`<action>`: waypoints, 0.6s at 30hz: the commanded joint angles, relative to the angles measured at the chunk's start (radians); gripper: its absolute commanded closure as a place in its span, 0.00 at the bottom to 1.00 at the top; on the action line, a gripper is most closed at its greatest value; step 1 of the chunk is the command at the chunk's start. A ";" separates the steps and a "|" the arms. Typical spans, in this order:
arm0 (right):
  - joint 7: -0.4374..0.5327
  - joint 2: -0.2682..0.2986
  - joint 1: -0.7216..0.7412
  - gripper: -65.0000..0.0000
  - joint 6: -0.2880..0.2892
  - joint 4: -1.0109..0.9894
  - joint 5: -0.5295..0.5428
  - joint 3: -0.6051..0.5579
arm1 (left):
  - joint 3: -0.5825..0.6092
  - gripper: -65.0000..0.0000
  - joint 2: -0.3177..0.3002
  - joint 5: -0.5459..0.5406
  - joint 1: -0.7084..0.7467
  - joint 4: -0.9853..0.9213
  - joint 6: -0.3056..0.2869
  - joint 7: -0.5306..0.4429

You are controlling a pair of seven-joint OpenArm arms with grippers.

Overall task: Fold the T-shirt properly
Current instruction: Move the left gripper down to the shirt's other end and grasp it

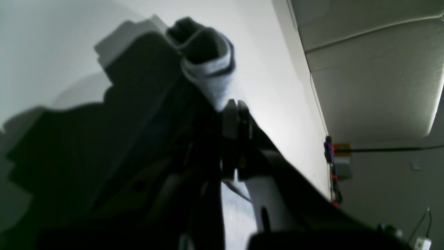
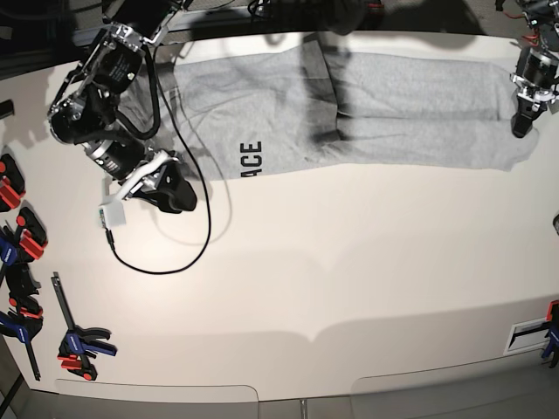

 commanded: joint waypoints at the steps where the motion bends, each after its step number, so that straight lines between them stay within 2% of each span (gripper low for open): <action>1: 0.019 0.005 0.014 0.75 0.004 0.019 0.027 -0.001 | 0.005 1.00 -0.008 -0.008 0.004 0.027 0.009 0.047; 9: 0.019 0.005 0.014 0.75 0.004 0.019 0.010 -0.001 | 0.005 1.00 -0.005 -0.008 0.057 0.350 0.009 0.183; 18: 0.020 0.005 0.014 0.75 0.006 0.019 0.000 -0.001 | 0.005 1.00 0.006 -0.008 0.134 0.782 0.009 0.188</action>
